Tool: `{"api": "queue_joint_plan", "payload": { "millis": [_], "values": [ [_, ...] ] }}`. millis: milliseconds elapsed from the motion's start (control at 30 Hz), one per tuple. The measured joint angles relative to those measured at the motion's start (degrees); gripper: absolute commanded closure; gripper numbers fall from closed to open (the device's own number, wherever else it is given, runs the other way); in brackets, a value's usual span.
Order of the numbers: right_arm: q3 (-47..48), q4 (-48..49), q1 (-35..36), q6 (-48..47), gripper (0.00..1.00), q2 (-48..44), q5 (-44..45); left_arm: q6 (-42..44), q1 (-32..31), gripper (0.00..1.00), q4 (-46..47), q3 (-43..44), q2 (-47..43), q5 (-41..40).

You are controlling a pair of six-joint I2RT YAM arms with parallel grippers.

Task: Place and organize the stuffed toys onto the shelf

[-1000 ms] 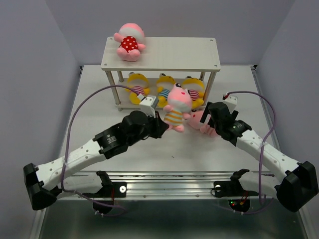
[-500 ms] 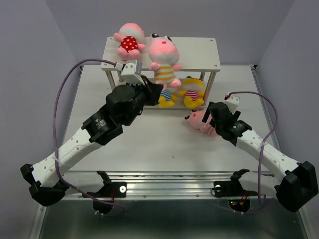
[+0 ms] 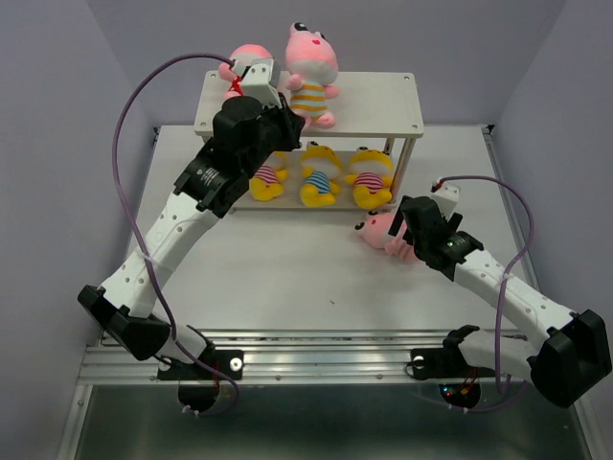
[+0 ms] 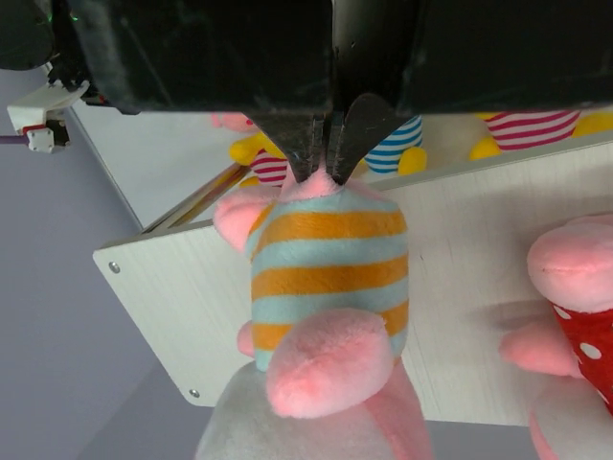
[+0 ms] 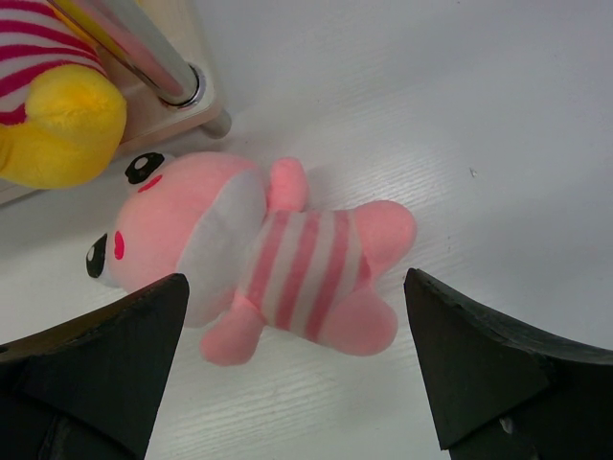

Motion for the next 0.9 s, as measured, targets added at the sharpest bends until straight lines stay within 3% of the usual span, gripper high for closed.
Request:
{"api": "queue_joint_plan", "payload": {
  "millis": [567,867,900],
  "values": [
    [0.0,0.0,0.0,0.0,0.0,-1.2,0.4,2.5,8.8,1.0,-5.5,8.5,8.1,17.6],
    [0.0,0.0,0.0,0.0,0.0,-0.5,0.9,1.2,9.3,1.0,-7.3,9.7,10.5,20.3],
    [0.0,0.0,0.0,0.0,0.0,-0.4,0.9,0.9,9.3,0.96,-7.4,9.8,10.5,20.3]
  ]
}}
